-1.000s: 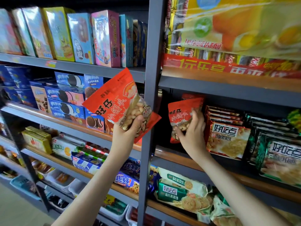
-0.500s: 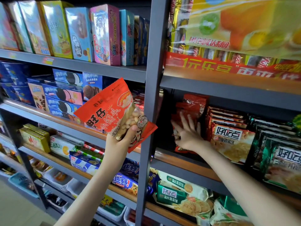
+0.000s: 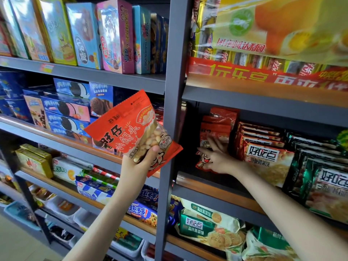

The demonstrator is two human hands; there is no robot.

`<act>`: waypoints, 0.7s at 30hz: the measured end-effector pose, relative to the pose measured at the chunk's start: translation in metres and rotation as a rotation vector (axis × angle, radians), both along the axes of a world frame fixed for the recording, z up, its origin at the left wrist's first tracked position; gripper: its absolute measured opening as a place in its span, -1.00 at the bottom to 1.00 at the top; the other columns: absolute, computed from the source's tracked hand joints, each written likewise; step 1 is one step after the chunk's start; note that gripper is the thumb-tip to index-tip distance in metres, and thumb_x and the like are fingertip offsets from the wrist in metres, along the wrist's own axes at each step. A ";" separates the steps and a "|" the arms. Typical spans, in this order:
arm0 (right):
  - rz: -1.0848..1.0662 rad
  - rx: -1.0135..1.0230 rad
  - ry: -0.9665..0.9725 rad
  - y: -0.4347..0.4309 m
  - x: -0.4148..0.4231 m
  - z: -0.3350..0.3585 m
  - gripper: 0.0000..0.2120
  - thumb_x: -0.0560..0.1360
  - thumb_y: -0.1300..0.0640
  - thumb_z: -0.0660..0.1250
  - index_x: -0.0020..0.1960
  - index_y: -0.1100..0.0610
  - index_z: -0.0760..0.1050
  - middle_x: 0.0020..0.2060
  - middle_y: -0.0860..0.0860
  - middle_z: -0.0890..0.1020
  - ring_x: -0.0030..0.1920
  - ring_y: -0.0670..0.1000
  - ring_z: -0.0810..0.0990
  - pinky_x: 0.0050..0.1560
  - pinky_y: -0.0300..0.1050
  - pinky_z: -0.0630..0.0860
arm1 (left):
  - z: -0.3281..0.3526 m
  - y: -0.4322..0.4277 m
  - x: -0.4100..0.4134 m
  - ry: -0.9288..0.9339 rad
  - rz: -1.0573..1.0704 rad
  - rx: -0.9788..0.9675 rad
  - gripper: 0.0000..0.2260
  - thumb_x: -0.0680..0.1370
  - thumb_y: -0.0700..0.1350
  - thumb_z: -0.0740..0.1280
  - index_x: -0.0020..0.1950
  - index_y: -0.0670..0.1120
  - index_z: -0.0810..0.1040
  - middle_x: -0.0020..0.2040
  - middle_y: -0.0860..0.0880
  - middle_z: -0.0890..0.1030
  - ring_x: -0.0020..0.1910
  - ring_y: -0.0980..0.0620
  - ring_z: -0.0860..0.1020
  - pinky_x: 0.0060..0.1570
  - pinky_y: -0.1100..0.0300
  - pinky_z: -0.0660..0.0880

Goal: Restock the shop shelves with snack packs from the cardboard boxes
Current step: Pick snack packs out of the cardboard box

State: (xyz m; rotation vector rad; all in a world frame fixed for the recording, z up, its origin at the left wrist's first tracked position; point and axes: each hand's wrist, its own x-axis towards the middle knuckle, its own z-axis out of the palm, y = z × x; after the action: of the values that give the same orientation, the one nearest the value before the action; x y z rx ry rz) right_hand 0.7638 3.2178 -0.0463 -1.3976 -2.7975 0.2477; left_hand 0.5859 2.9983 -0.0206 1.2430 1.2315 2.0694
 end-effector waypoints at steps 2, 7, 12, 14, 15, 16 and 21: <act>0.014 0.051 0.030 0.005 -0.006 -0.004 -0.34 0.55 0.11 0.33 0.54 -0.13 0.11 0.50 -0.06 -0.39 0.45 0.04 -0.50 0.45 0.34 -0.21 | 0.000 0.001 0.000 -0.001 -0.006 0.000 -0.77 0.41 -0.06 0.33 0.06 0.10 0.53 -0.11 0.28 0.67 -0.04 0.29 0.62 -0.14 0.43 0.51; -0.048 0.282 -0.104 0.019 -0.023 -0.008 -0.36 0.58 0.07 0.27 0.56 -0.09 0.04 0.53 0.02 -0.32 0.49 0.15 -0.40 0.45 0.34 0.07 | -0.001 0.001 0.001 -0.010 0.006 -0.001 -0.72 0.40 -0.04 0.33 0.11 0.07 0.52 -0.08 0.29 0.66 -0.02 0.30 0.61 -0.13 0.46 0.50; -0.114 0.354 -0.129 0.014 -0.035 -0.008 -0.23 0.57 -0.03 0.26 0.56 -0.11 -0.19 0.51 0.00 -0.37 0.48 0.13 -0.43 0.40 0.46 -0.01 | -0.005 0.000 0.000 0.027 0.002 -0.014 -0.71 0.43 -0.04 0.36 0.14 0.08 0.53 0.00 0.24 0.66 0.06 0.24 0.60 -0.05 0.43 0.49; -0.121 0.321 -0.106 0.009 -0.032 -0.006 -0.26 0.59 -0.09 0.21 0.56 -0.12 -0.22 0.50 0.00 -0.41 0.47 0.12 -0.46 0.40 0.46 -0.14 | -0.006 -0.001 0.000 0.039 -0.004 -0.020 -0.71 0.47 -0.04 0.42 0.18 0.07 0.52 0.04 0.22 0.66 0.09 0.23 0.59 -0.02 0.42 0.49; -0.119 0.312 -0.106 0.008 -0.028 -0.006 -0.26 0.59 -0.13 0.19 0.56 -0.12 -0.24 0.49 -0.01 -0.42 0.47 0.12 -0.47 0.39 0.45 -0.18 | -0.006 -0.002 0.002 0.046 -0.009 -0.022 -0.70 0.48 -0.03 0.44 0.19 0.05 0.52 0.05 0.22 0.65 0.10 0.23 0.59 -0.01 0.43 0.49; -0.109 0.314 -0.110 0.006 -0.024 -0.005 -0.26 0.58 -0.16 0.16 0.55 -0.12 -0.26 0.49 -0.01 -0.43 0.46 0.12 -0.48 0.39 0.44 -0.21 | -0.006 -0.002 0.004 0.054 -0.015 -0.024 -0.70 0.48 -0.03 0.44 0.20 0.04 0.52 0.05 0.23 0.65 0.10 0.24 0.58 -0.01 0.45 0.48; -0.009 0.358 -0.020 -0.010 -0.001 0.004 -0.26 0.58 -0.16 0.18 0.56 -0.14 -0.22 0.51 -0.03 -0.37 0.49 0.08 -0.41 0.48 0.29 -0.21 | -0.002 -0.002 0.025 0.147 -0.094 -0.036 -0.76 0.45 -0.06 0.40 0.10 0.12 0.53 -0.02 0.35 0.63 0.06 0.36 0.56 -0.03 0.52 0.43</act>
State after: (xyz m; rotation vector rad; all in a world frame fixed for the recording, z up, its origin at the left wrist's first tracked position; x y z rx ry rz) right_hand 0.7626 3.2079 -0.0422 -1.3296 -2.6718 -0.2562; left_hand 0.6113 2.9967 -0.0223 1.4303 1.2426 1.9102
